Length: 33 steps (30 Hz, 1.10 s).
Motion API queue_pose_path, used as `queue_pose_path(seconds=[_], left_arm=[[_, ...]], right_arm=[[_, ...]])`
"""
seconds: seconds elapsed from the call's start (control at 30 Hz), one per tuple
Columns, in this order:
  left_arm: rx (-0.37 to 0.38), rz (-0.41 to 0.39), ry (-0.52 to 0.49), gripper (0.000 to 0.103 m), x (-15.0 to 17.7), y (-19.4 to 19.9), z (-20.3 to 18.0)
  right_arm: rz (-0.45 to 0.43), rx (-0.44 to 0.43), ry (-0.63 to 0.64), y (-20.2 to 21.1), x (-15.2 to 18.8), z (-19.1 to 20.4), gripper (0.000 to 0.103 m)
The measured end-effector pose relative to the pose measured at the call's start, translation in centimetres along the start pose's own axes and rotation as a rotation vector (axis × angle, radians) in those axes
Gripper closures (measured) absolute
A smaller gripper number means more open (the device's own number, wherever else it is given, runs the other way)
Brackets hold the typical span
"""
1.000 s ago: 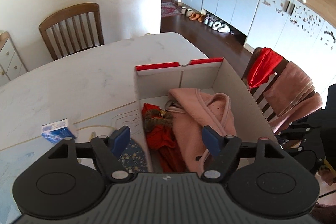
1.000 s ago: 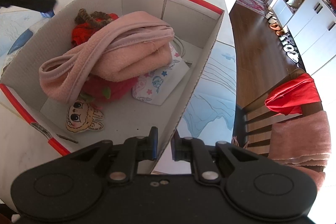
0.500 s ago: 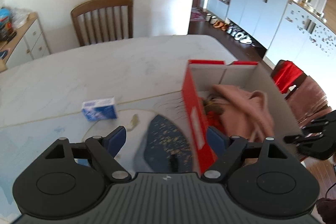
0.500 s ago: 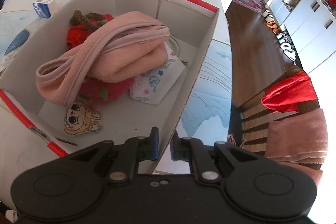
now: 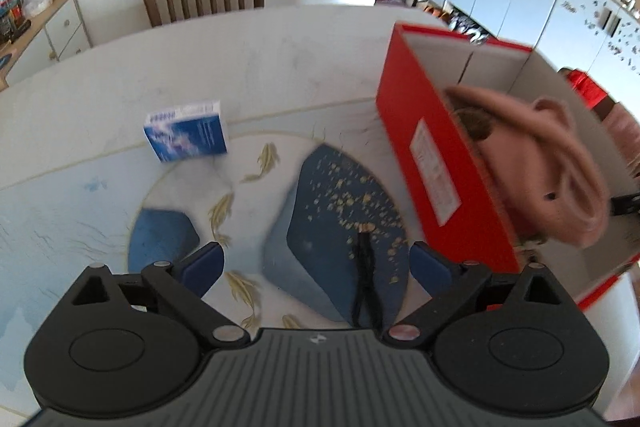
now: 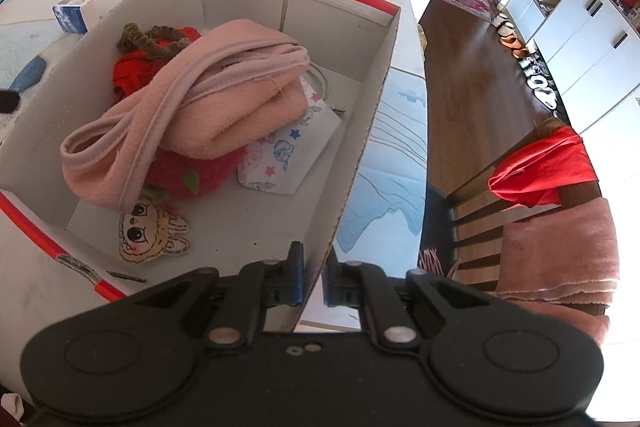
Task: Organize objects
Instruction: 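Move the left gripper back over the black cable on the table, then close the left gripper on the black cable and lift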
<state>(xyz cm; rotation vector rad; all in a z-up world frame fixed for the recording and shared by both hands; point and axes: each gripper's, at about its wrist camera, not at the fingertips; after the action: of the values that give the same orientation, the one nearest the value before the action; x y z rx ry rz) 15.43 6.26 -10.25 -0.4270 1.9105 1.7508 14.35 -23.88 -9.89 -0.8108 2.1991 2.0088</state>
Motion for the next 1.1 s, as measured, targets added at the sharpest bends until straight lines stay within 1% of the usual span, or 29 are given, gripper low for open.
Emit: queue_pose_path(seconds=[0.17,0.3,0.53,0.67,0.7,0.73,0.8,0.83,0.87,0.93,0.97,1.03,1.07,1.1], left_arm=[[0.008,0.016,-0.002,0.003,0.7,-2.2,-0.4],[-0.023,0.025,-0.027,0.003,1.0,-3.6,-1.0],[-0.056,0.057,-0.021,0.003,1.0,-6.0,-1.5],[-0.070,0.052,-0.015,0.005,1.0,-6.4,-1.8],[-0.067,0.050,-0.017,0.009,1.0,-6.4,-1.9],[-0.064,0.049,-0.019,0.019,1.0,-6.4,-2.0],[-0.050,0.045,-0.013,0.027,1.0,-6.4,-2.1],[-0.050,0.042,-0.016,0.034,0.9,-6.3,-2.2],[-0.046,0.039,-0.024,0.038,0.8,-6.2,-2.3],[-0.037,0.039,-0.032,0.052,0.7,-6.1,-2.5],[-0.034,0.041,-0.033,0.055,0.6,-6.0,-2.6],[-0.025,0.044,-0.034,0.072,0.6,-5.8,-2.7],[-0.019,0.048,-0.034,0.073,0.6,-5.8,-2.7],[-0.012,0.050,-0.031,0.080,0.6,-5.7,-2.7]], right_arm=[[0.005,0.005,-0.011,0.0,0.3,-0.5,0.096],[0.011,0.010,-0.020,0.2,0.6,-0.8,0.096],[0.015,0.011,-0.027,0.2,0.7,-1.0,0.096],[0.015,0.010,-0.028,0.2,0.7,-1.0,0.096],[0.015,0.010,-0.029,0.2,0.7,-1.0,0.096],[0.015,0.010,-0.028,0.2,0.7,-1.0,0.096],[0.016,0.010,-0.028,0.2,0.7,-1.0,0.096],[0.016,0.010,-0.029,0.2,0.7,-1.0,0.096],[0.017,0.010,-0.029,0.2,0.6,-0.9,0.096],[0.018,0.009,-0.029,0.2,0.6,-0.9,0.095],[0.018,0.010,-0.029,0.2,0.6,-0.9,0.095],[0.017,0.010,-0.029,0.2,0.6,-0.9,0.096],[0.017,0.010,-0.030,0.2,0.6,-0.9,0.096],[0.017,0.010,-0.030,0.2,0.6,-0.9,0.095]])
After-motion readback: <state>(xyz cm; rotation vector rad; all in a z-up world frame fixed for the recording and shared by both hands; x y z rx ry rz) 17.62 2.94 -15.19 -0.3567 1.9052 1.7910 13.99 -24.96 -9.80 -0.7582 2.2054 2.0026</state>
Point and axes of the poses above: each gripper's, at about its wrist camera, not at the fingertips, and y roughly against the way its jaws point, z to its left, x to its underside
